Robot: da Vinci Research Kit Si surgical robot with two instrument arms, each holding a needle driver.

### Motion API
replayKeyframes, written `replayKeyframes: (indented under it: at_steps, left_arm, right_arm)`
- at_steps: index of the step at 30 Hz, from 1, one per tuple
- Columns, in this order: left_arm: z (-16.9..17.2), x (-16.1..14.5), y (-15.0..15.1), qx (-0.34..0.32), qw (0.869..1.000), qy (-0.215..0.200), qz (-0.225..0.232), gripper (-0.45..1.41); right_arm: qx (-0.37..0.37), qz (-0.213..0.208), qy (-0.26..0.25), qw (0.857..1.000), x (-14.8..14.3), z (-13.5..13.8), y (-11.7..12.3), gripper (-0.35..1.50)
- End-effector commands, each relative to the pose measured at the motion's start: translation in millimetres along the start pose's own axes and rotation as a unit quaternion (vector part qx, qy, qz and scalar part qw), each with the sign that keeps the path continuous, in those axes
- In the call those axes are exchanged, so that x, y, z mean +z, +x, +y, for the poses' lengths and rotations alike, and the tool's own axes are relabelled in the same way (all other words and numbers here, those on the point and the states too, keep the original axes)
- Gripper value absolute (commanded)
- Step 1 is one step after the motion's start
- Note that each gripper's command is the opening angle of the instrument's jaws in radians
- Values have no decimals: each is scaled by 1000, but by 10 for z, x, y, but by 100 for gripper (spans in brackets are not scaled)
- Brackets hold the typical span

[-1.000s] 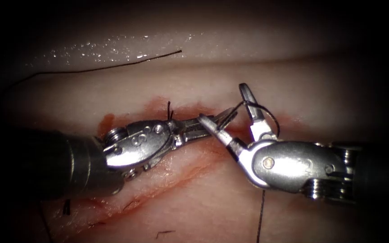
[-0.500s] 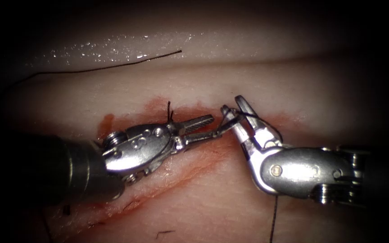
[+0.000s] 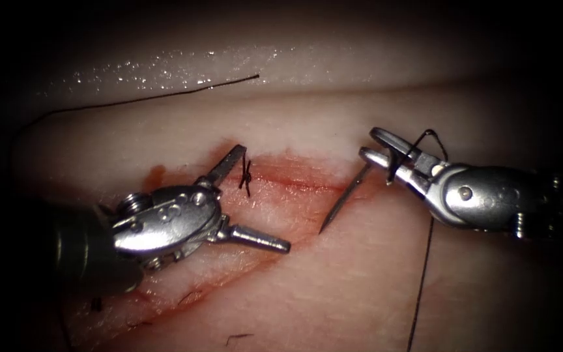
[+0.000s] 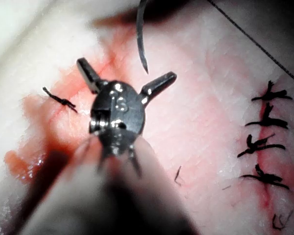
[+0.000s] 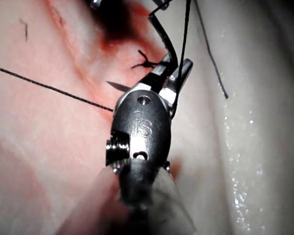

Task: Wound Closure

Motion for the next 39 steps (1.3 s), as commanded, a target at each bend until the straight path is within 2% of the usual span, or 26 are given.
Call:
replayKeyframes:
  at_steps: [1, 4, 6, 10, 11, 12, 14, 16, 18, 22, 25, 28, 32, 39]
  left_arm:
    - [2, 10, -9, 8, 1000, -3, -16, 123]
    - [2, 20, -28, 38, 998, -13, -47, 98]
    - [1, 23, -33, 41, 998, -17, -50, 93]
    - [-2, 39, -57, 73, 995, -24, -62, 69]
    - [-2, 47, -66, 98, 993, -20, -63, 51]
    - [-2, 47, -66, 98, 993, -20, -63, 51]
    - [-4, 58, -75, 129, 990, -15, -61, 5]
    - [-6, 61, -76, 130, 990, -12, -61, 0]
    - [-10, 69, -80, 132, 989, 4, -71, -1]
    - [-17, 85, -90, 139, 984, 7, -108, 4]
    - [-26, 102, -106, 149, 978, 19, -146, 19]
    - [-33, 113, -119, 157, 975, 23, -156, 27]
    - [-38, 119, -131, 163, 972, 25, -164, 29]
    - [-43, 120, -149, 168, 967, 26, -187, 34]
  right_arm:
    - [-27, -2, 18, 999, 11, 8, -9, -35]
    - [-80, -7, 42, 996, 18, 17, -20, -35]
    - [-90, -5, 44, 995, 19, 18, -23, -35]
    - [-126, -5, 45, 991, 25, 19, -39, -35]
    - [-149, -10, 41, 988, 28, 16, -48, -35]
    - [-149, -10, 41, 988, 28, 16, -48, -35]
    - [-167, -10, 38, 985, 31, 11, -58, -35]
    - [-171, -10, 37, 985, 33, 10, -60, -35]
    - [-185, -10, 35, 982, 36, 6, -62, -35]
    - [-206, -8, 36, 978, 43, 2, -57, -35]
    - [-212, -1, 34, 977, 51, 4, -49, -35]
    - [-215, 3, 32, 976, 56, 8, -44, -35]
    - [-216, 11, 33, 976, 62, 10, -44, -35]
    - [-221, 28, 28, 975, 77, 6, -56, -35]
